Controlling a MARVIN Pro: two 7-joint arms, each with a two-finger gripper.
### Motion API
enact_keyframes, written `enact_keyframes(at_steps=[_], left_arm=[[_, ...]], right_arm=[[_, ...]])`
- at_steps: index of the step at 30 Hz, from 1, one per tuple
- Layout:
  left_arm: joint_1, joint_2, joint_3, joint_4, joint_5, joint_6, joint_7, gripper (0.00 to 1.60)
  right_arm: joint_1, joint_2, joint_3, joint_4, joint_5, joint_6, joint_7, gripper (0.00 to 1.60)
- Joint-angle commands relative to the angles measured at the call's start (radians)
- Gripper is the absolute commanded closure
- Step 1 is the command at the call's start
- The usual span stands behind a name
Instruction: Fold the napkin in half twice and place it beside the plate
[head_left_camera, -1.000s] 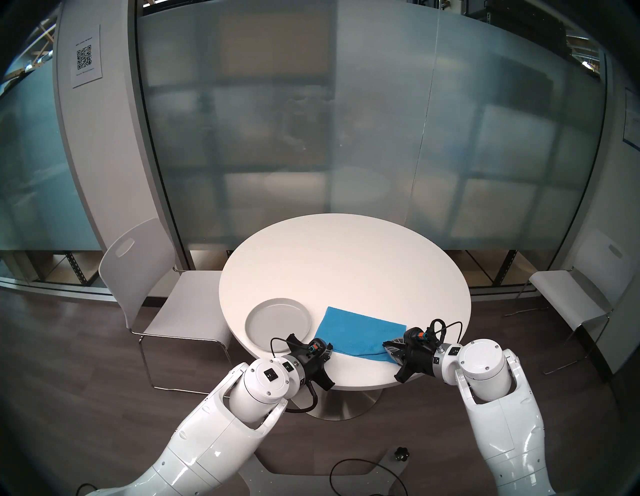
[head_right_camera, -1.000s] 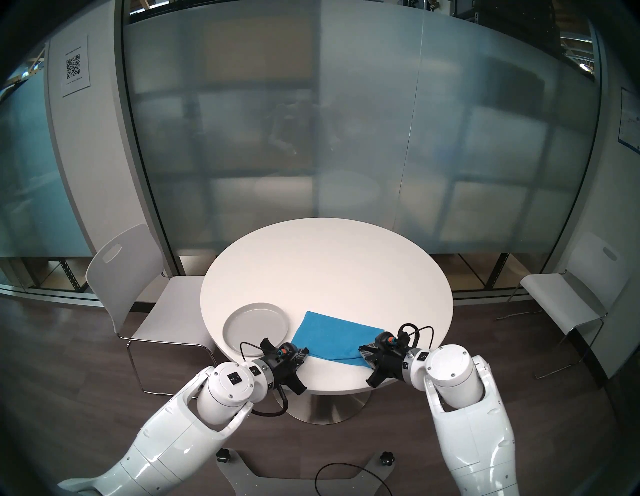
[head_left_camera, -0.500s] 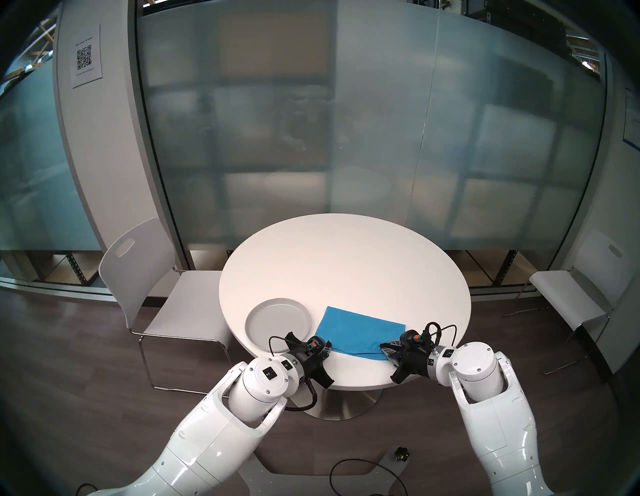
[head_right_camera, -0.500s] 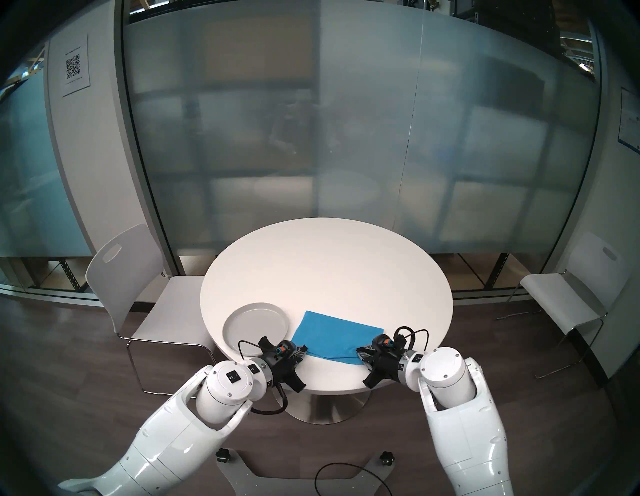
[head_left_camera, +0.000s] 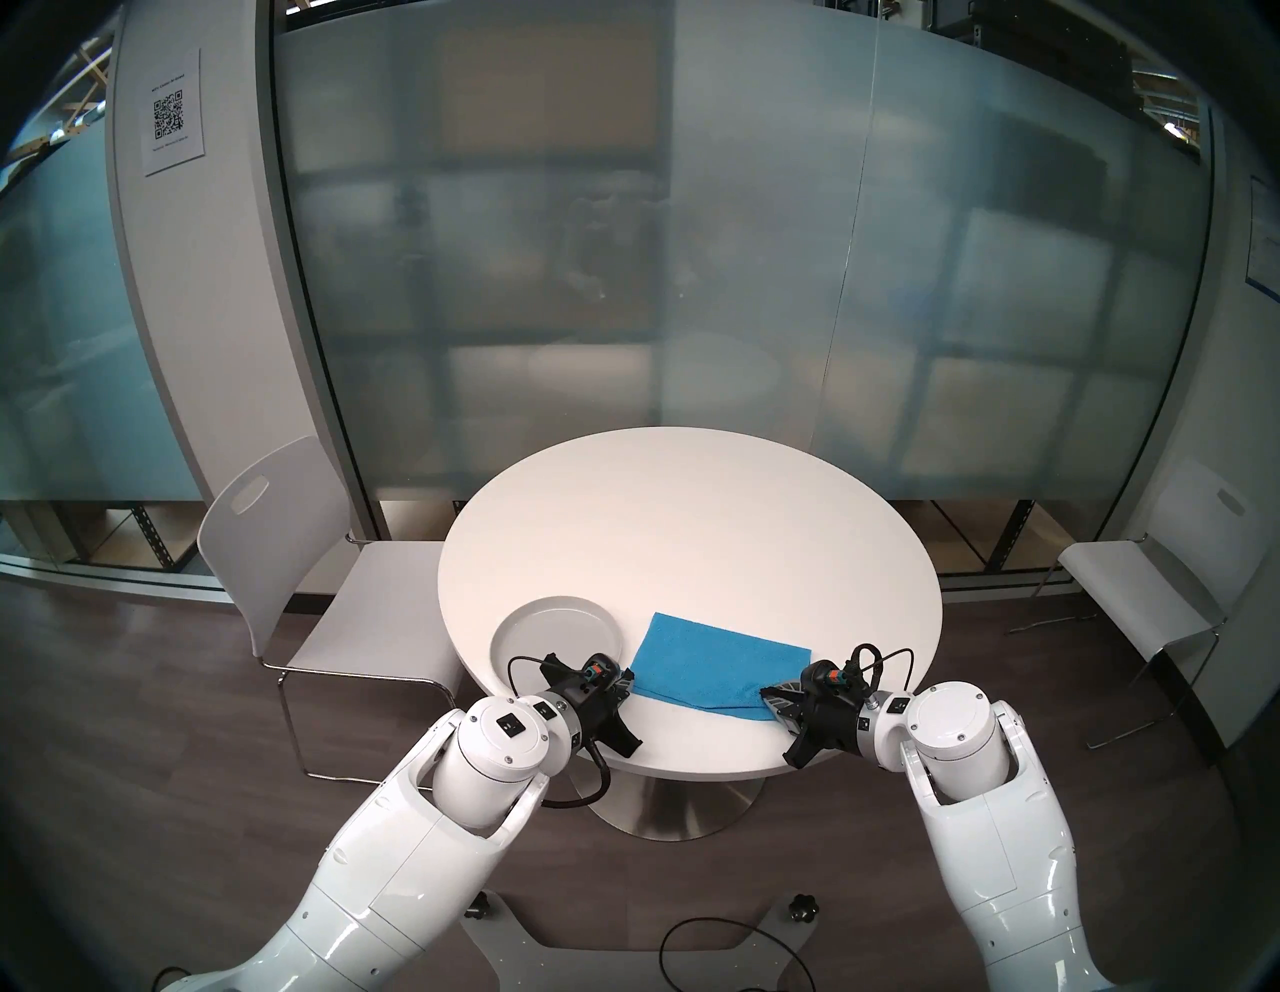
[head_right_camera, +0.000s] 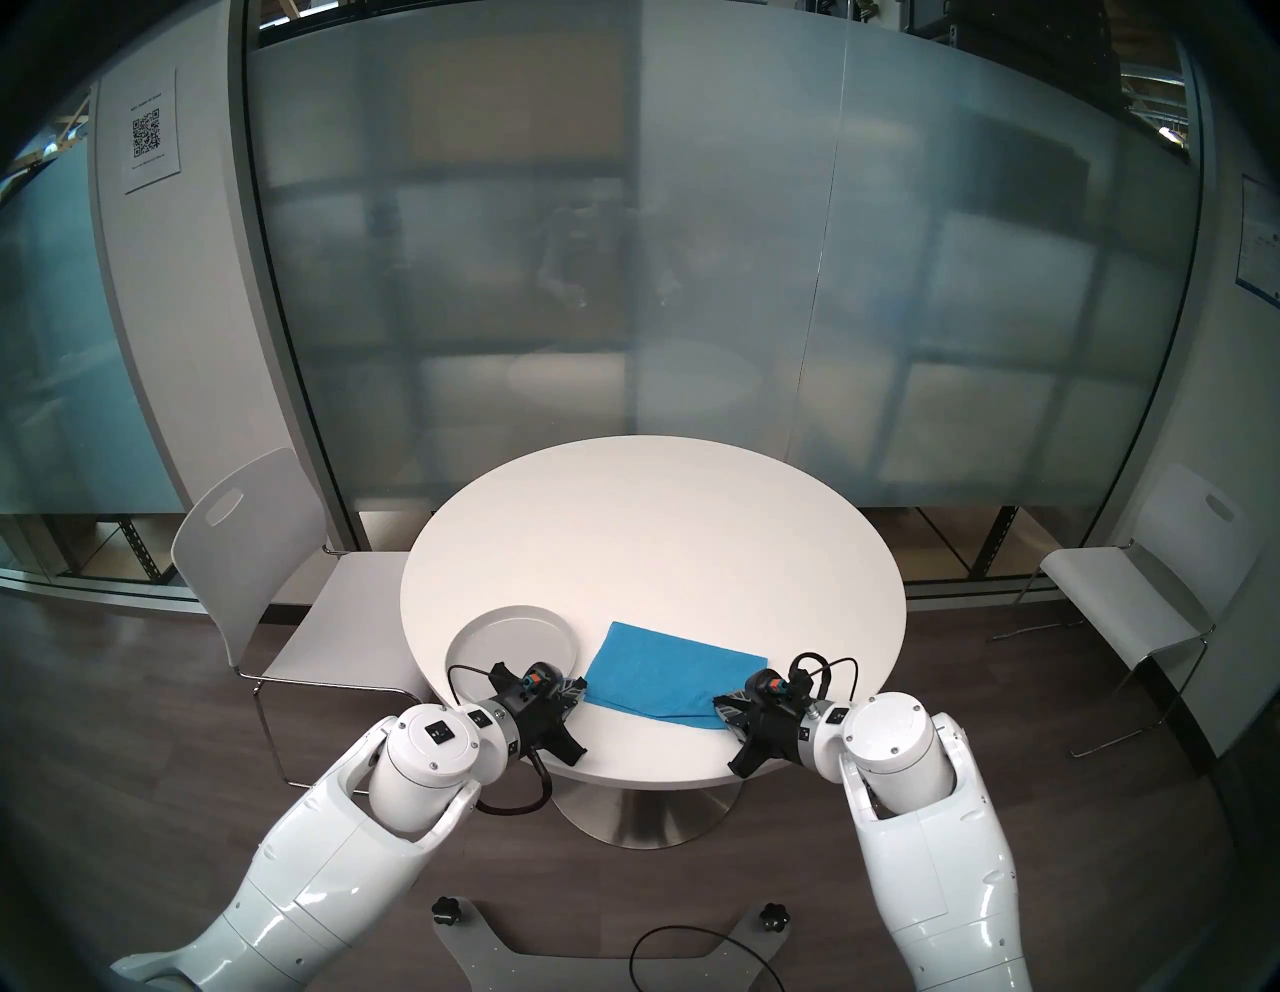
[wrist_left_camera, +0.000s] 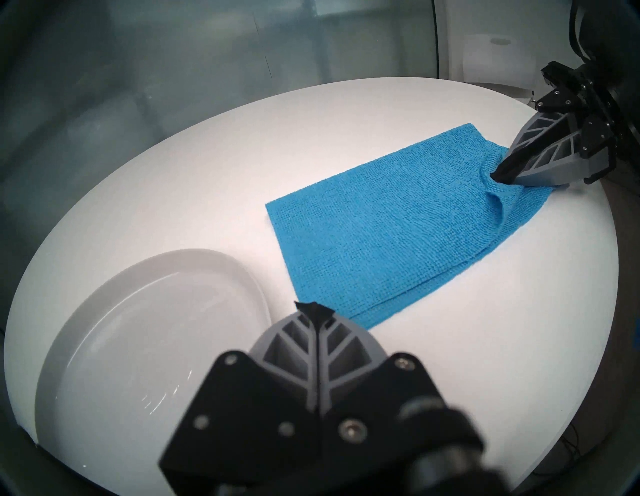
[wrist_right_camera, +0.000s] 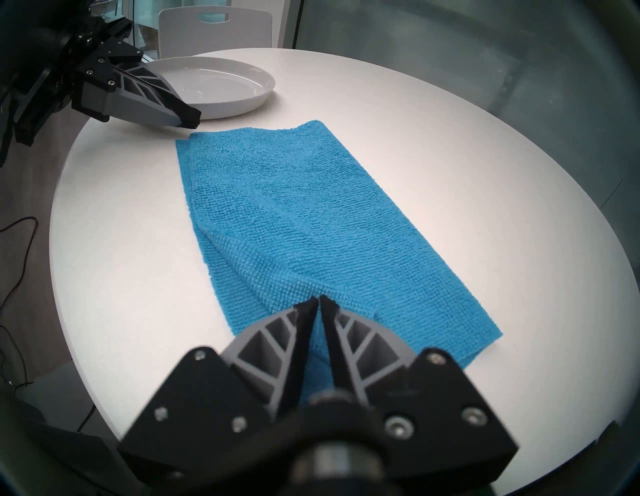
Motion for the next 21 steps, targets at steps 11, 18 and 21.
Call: enact_keyframes(at_steps=[11,18,21], left_arm=[[-0.021,-0.076,-0.079,-0.013,-0.13,0.171,-0.036,1.36],[-0.018,-0.108,-0.121,-0.05,-0.179,0.239,-0.04,1.29],[-0.021,-0.124,-0.136,-0.069,-0.198,0.268,-0.04,1.29]], right_arm=[[0.005,-0.002,0.005,-0.001,0.004,-0.005,0.003,0.93],[0.012,0.0,0.002,0.007,0.004,-0.009,0.009,0.93],[0.016,-0.001,0.0,0.01,0.004,-0.01,0.01,0.93]])
